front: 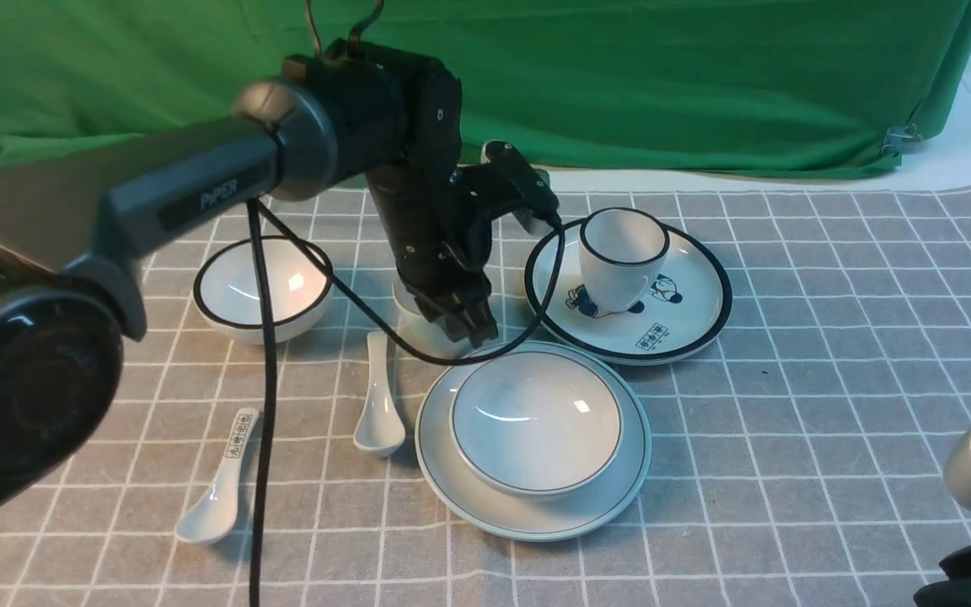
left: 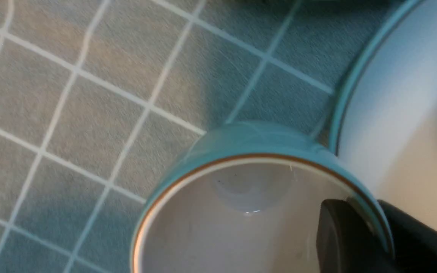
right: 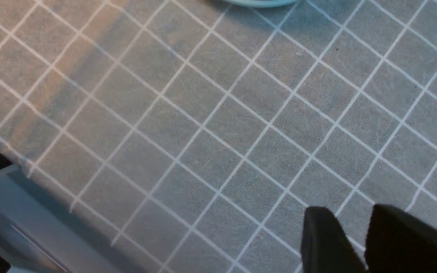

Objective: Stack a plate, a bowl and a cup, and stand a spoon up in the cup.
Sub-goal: Use the left arm to grab a blue teacup, then use the left arm to put the blue teacup into the blue rice bowl in the middle

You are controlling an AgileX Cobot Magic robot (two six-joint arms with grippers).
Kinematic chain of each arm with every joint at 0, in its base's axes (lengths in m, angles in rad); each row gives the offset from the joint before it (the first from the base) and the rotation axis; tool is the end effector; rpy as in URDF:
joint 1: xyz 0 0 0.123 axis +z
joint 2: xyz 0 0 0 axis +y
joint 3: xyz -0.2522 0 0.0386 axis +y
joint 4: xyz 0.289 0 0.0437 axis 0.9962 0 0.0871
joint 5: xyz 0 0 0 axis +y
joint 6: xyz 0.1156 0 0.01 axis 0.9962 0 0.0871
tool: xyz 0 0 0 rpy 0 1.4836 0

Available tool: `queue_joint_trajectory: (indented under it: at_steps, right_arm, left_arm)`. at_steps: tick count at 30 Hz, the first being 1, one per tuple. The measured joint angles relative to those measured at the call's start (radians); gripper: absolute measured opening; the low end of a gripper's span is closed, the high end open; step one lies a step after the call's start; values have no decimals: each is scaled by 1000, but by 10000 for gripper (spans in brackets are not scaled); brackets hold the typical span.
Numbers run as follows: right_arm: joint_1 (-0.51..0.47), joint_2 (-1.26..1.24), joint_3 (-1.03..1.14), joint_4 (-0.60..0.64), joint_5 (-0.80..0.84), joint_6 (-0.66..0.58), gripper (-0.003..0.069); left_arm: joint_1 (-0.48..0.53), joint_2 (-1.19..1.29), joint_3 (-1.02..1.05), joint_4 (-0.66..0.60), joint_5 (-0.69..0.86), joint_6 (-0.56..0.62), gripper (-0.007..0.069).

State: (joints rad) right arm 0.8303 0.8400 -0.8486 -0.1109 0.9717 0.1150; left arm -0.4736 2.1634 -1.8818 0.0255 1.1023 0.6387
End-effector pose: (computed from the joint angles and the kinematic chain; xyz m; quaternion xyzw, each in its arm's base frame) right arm 0.1584 0.1576 0.2941 -0.3416 0.8746 0.1070 0.3271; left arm 0.4408 -0.2229 0.1606 0.5265 0.8391 0.0233 0.1351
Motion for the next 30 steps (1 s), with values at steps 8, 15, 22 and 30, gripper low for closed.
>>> queue_joint_trajectory:
  at_steps: [8,15,22,30]
  right_arm:
    - [0,-93,7,-2,5,3,212]
    - [0,-166,36,-2,3,8,211]
    - [0,-184,87,-1,-1,34,213]
    - [0,-184,102,0,3,56,215]
  left_arm:
    - [-118,-208,47,-101,101,-109,29]
    - [-264,-193,155,-33,93,-94,29]
    - [-264,-131,156,59,6,-132,29]
    - [-264,-107,156,65,-2,-144,29]
